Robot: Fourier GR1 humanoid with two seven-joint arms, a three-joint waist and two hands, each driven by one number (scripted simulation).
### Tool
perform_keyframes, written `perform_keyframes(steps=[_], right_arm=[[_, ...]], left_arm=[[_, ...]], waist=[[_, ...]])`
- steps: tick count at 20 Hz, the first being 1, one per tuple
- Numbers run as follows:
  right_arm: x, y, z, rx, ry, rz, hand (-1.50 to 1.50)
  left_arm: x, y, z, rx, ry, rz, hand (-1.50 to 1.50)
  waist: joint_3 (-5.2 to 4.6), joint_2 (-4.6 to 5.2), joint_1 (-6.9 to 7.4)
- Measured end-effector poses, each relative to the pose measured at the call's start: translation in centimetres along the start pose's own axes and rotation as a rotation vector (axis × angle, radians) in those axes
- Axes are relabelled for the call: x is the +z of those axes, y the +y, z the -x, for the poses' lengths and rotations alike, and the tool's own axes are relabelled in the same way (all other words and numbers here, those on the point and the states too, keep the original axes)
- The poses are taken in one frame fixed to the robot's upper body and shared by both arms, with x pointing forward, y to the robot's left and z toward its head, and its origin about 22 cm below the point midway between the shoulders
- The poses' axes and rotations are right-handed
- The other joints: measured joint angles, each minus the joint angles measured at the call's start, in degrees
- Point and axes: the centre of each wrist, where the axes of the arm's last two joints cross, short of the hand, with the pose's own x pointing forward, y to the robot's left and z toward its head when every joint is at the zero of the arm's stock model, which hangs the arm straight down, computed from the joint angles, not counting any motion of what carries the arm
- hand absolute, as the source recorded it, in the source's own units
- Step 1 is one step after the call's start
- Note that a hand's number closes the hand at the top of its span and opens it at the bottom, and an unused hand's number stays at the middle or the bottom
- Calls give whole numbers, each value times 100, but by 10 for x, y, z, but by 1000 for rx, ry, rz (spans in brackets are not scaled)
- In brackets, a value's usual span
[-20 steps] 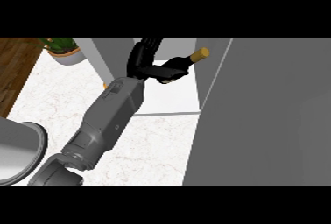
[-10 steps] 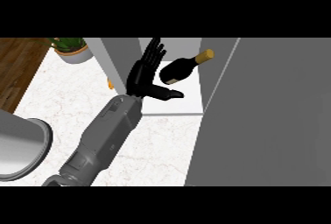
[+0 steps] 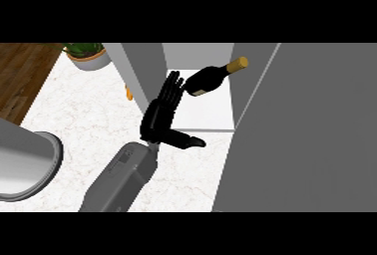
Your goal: Pick up the wine, place it into the cabinet and close the cabinet
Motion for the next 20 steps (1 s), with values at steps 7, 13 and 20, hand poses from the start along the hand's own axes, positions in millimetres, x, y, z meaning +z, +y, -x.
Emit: perform_keyframes(steps=[7,13,20], right_arm=[[-1,-5,0,39,-12,-11,-150],[1,-5,-1,57,-8,-108,-150],[6,-3,-1,58,8,-300,150]], left_arm=[[54,9,-8,49,-4,-16,-150],[93,32,-22,73,-26,-40,-150],[117,63,-45,32,-72,-56,-150]], waist=[[0,36,3],[-2,65,-34],[-1,76,-21]])
